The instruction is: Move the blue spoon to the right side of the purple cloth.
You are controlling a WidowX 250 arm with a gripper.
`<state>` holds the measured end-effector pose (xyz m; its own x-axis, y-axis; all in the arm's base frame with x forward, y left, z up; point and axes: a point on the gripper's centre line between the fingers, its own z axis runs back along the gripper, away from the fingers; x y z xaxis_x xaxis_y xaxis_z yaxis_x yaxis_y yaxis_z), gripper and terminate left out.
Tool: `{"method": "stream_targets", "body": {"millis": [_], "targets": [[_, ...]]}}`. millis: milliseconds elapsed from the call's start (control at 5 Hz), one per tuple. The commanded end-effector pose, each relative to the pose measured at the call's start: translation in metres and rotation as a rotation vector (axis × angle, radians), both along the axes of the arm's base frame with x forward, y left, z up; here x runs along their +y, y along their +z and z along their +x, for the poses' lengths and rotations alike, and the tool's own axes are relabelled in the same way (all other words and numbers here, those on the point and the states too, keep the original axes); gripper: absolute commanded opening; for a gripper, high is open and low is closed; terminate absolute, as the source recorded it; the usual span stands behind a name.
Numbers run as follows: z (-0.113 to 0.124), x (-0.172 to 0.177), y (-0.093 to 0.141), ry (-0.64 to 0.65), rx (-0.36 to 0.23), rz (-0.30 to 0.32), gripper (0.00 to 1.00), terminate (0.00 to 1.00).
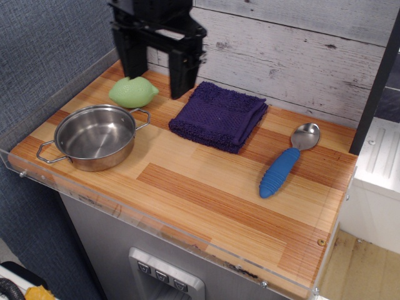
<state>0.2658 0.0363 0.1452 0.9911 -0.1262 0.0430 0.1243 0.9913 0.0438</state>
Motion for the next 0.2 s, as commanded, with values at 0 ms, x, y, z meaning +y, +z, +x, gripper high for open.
{"method": "stream_targets", "body": {"millis": [0], "targets": [[0.0029, 0.0021, 0.0105, 0.003, -0.038, 0.006, 1.0, 1.0]]}}
